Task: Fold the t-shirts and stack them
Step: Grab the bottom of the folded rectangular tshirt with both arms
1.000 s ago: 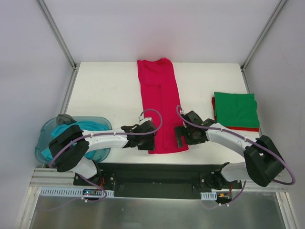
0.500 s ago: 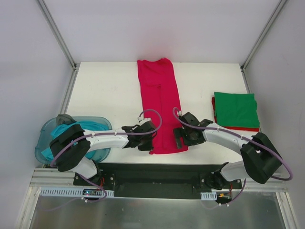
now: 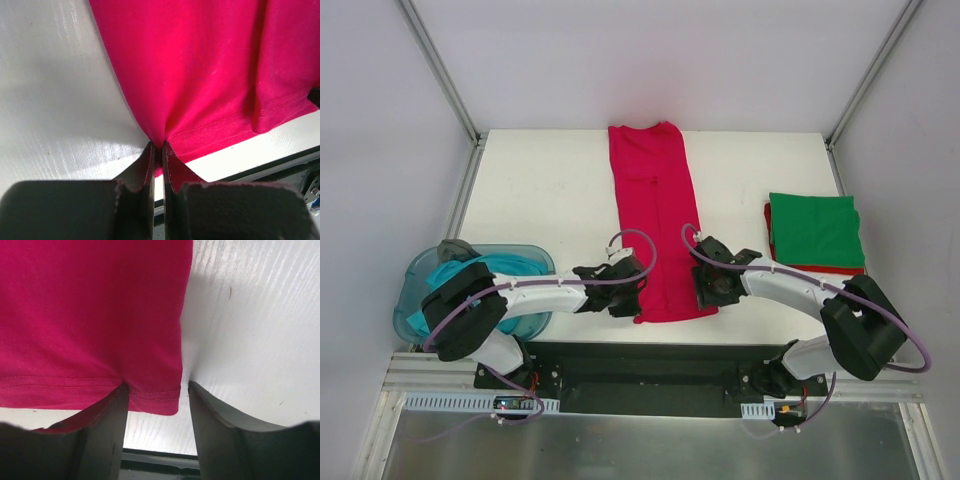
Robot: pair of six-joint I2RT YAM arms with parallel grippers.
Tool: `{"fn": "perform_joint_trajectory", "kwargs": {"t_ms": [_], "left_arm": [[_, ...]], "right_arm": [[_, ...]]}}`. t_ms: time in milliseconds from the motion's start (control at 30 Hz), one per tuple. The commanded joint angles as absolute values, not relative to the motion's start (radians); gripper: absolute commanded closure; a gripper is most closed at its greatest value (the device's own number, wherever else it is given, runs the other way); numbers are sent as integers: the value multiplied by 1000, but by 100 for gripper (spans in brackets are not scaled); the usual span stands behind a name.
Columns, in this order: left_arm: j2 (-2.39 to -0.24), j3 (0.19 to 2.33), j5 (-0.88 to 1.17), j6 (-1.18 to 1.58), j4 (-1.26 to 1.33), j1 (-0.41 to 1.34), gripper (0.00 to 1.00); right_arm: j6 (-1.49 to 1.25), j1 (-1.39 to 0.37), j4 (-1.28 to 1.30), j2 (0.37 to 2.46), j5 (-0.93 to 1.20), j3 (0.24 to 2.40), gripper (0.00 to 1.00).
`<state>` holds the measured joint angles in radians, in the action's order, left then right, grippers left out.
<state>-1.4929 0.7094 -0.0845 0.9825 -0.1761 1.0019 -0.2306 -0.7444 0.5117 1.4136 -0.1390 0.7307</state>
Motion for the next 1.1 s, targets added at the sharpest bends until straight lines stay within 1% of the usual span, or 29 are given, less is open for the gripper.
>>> {"fn": "perform_joint_trajectory", "kwargs": {"t_ms": [0,167,267,333,467,533,733,800,900,1067], "left_arm": [[-1508,646,-137,983,-310,1017,100],[-1505,637,-133,985,-316,1017,100],[-1503,632,-132,986,-319,1019,100],[-1508,638,-124,986,-319,1017,100],[-1519,650,-97,979,-318,1019,100],[-1517,650,-83,977,-318,1020,100],[-1451,632,-55,988,-319,1034,100],[-1418,634,-45,968,-327,1045,100],[-1355,620,-23,965,-360,1075,100],[-1258,574,-2,1041,-373,1143,100]], "right_arm": [[-256,-742,603,1402,-236,718,50],[-262,-736,635,1379,-256,709,58],[-256,-736,635,1368,-236,693,59],[-250,-735,609,1370,-187,680,59],[-245,-738,523,1365,-40,650,63],[-247,-736,502,1355,33,629,69],[-264,-741,497,1289,95,583,89],[-255,-744,518,1258,107,578,93],[-249,-759,592,1192,132,572,96],[-248,-773,681,1039,175,540,99]]}}
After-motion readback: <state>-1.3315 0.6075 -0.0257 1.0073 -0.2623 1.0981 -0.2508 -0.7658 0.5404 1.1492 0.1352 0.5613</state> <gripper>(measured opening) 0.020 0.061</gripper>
